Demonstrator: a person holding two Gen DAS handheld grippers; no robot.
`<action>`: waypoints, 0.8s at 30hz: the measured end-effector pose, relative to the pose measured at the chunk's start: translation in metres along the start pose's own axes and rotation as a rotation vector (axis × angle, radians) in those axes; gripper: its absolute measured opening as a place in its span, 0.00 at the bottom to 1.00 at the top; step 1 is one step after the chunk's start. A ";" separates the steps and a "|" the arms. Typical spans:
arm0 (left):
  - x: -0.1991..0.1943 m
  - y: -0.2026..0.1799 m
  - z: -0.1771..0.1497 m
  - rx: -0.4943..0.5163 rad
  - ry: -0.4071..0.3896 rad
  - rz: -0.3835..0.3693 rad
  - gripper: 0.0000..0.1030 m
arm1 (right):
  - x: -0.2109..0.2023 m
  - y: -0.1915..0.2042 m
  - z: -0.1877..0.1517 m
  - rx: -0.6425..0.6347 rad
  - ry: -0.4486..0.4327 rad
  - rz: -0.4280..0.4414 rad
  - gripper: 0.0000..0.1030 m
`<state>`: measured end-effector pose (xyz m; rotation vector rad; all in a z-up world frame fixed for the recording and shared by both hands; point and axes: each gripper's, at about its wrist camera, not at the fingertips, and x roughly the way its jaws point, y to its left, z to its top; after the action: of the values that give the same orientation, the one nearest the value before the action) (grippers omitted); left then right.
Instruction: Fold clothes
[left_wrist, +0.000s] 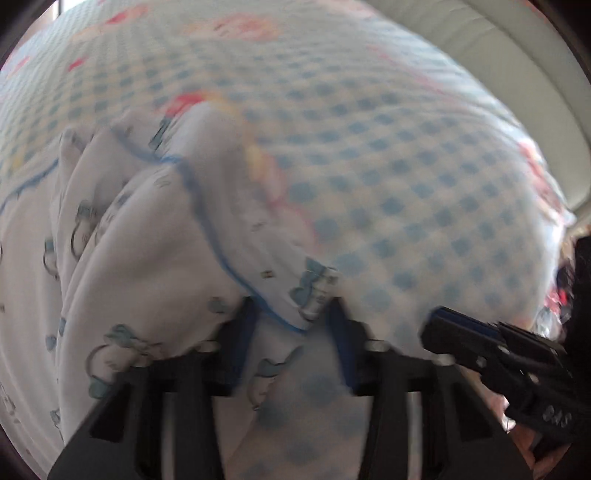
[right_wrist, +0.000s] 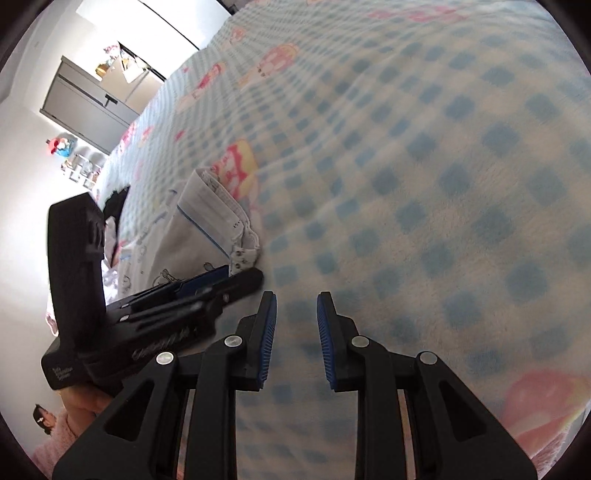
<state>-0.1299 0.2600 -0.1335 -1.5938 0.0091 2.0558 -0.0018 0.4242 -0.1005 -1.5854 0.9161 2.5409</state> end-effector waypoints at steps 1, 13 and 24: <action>-0.006 0.008 -0.001 -0.038 -0.016 -0.028 0.10 | 0.003 0.001 0.000 -0.003 0.013 0.000 0.22; -0.190 0.205 -0.014 -0.354 -0.368 -0.069 0.06 | 0.041 0.105 0.025 -0.201 0.058 0.083 0.22; -0.163 0.344 -0.040 -0.546 -0.284 0.019 0.06 | 0.094 0.172 0.067 -0.300 0.097 0.049 0.22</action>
<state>-0.2088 -0.1136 -0.1055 -1.5705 -0.6934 2.4154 -0.1547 0.2869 -0.0764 -1.7944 0.6067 2.7645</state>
